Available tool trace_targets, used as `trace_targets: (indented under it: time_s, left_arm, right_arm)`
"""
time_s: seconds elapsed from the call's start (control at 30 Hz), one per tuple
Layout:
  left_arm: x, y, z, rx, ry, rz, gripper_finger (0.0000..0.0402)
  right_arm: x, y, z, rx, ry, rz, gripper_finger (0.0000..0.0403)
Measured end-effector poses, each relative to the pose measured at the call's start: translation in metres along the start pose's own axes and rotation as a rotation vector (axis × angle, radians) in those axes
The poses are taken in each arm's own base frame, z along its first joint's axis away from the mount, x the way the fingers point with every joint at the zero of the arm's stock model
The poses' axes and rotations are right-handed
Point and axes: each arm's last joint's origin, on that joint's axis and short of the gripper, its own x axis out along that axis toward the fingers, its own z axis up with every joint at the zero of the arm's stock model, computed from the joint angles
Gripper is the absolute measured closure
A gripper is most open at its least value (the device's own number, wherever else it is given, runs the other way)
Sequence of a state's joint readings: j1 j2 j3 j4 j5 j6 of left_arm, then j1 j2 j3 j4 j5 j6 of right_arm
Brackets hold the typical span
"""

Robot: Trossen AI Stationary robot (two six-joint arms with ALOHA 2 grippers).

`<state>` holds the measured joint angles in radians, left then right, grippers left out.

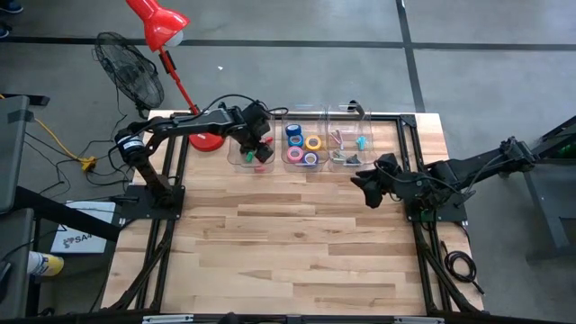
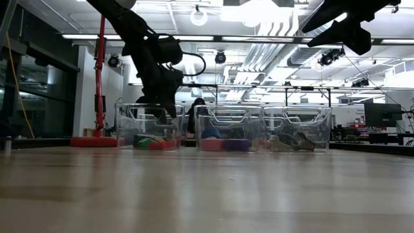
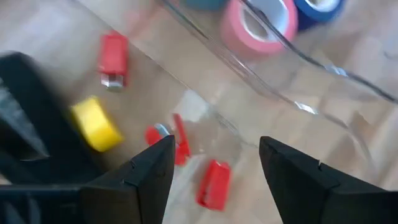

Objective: Pick and place Stapler, Stapler remover, tape
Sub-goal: Return to Home Position

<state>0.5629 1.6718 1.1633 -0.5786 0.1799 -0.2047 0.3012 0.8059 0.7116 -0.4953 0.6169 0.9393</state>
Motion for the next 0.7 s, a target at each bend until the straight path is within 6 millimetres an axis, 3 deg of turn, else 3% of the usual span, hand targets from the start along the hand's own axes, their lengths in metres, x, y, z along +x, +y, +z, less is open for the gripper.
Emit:
trace_targets:
  time_s: [0.2,0.43,0.6,0.7]
  left_arm:
    - [-0.014,-0.007,-0.004,0.081,0.019,-0.109,0.0172]
    - [-0.067,-0.017,-0.006,0.161,-0.134,-0.134,0.0172]
    - [-0.107,-0.027,-0.014,0.273,-0.249,-0.188,0.0172]
    - [-0.124,-0.034,-0.024,0.323,-0.315,-0.223,0.0172]
  right_arm:
    - [0.000,0.001,-0.001,0.022,0.038,0.027,0.0247]
    - [0.000,0.001,0.000,0.082,0.023,0.025,0.0247]
    - [0.001,-0.003,-0.011,0.027,-0.166,-0.051,0.0247]
    - [0.005,-0.003,-0.020,-0.002,-0.279,0.001,0.0247]
